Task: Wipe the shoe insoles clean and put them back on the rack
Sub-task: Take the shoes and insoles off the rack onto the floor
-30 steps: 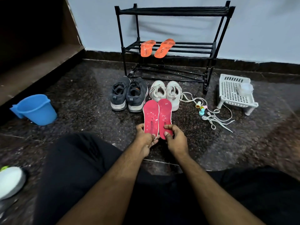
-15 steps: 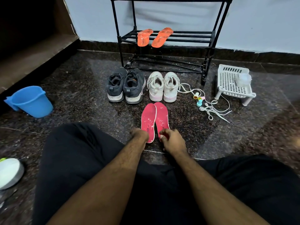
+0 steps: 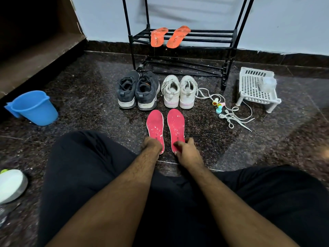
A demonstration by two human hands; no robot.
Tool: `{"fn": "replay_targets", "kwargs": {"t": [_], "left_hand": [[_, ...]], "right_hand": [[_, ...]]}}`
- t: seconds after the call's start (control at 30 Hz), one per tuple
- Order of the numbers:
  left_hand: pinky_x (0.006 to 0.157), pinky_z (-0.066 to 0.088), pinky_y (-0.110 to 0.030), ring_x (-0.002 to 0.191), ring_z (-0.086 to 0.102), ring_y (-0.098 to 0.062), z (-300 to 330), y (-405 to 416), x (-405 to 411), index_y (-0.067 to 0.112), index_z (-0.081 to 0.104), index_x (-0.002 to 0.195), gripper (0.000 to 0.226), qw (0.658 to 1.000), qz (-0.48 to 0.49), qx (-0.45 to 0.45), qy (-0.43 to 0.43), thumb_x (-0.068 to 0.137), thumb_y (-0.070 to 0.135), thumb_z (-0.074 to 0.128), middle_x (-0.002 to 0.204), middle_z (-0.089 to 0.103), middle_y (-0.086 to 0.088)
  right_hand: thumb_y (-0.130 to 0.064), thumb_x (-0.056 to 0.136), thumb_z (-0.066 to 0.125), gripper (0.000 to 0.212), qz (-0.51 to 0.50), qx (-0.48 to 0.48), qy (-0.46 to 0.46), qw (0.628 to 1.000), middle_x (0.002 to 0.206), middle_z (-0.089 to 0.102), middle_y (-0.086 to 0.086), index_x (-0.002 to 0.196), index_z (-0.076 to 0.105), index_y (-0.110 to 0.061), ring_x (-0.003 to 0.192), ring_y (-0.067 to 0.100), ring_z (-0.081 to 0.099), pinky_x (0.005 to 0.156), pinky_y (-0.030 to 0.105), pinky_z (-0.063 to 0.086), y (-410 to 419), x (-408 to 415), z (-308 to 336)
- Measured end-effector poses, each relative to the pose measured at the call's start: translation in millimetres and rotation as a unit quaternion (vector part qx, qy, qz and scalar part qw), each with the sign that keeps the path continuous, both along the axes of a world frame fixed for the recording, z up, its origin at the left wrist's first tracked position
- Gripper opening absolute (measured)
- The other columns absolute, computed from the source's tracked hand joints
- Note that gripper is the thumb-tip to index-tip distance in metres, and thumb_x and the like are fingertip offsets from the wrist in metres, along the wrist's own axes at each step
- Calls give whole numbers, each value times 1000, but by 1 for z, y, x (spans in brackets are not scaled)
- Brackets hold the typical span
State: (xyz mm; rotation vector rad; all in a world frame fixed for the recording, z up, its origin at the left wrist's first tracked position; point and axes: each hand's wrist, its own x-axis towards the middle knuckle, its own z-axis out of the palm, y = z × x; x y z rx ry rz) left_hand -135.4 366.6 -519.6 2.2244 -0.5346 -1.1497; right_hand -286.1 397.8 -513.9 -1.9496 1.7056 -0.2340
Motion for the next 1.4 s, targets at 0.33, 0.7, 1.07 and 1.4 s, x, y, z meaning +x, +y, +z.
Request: {"fn": "replay_targets", "kwargs": {"t": [0.33,0.7,1.07,1.4], "left_hand": [[102,44,-45,134,41,-33,34,15,-10,8,39,142,68,954,-116,32,-274,87,26,74,146,40,-18],[93,46,-46,123,53,-39,117,-9,-13,5,44,129,46,918,-190,-148,-314,94,26,64,133,52,-20],[93,46,-48,125,53,-39,246,-68,-15,5,42,133,49,893,-185,-238,-334,94,27,63,136,52,-20],[95,46,-48,124,51,-38,262,-114,-10,6,42,133,50,872,-223,-246,-358,93,28,64,134,51,-19]], "right_hand": [[-31,94,62,42,-18,-44,-22,999,139,33,8,135,54,-28,104,36,63,95,46,52,-6,1,9],[-37,92,64,48,-21,-115,-43,992,129,39,11,135,51,-20,104,39,62,92,51,52,-58,5,97],[-40,95,60,45,-36,-194,-38,980,129,40,16,129,50,-13,109,42,58,91,50,51,-114,0,225],[-42,94,60,55,-29,-194,-7,981,135,36,12,140,43,-19,111,39,60,93,52,52,-154,1,243]]}}
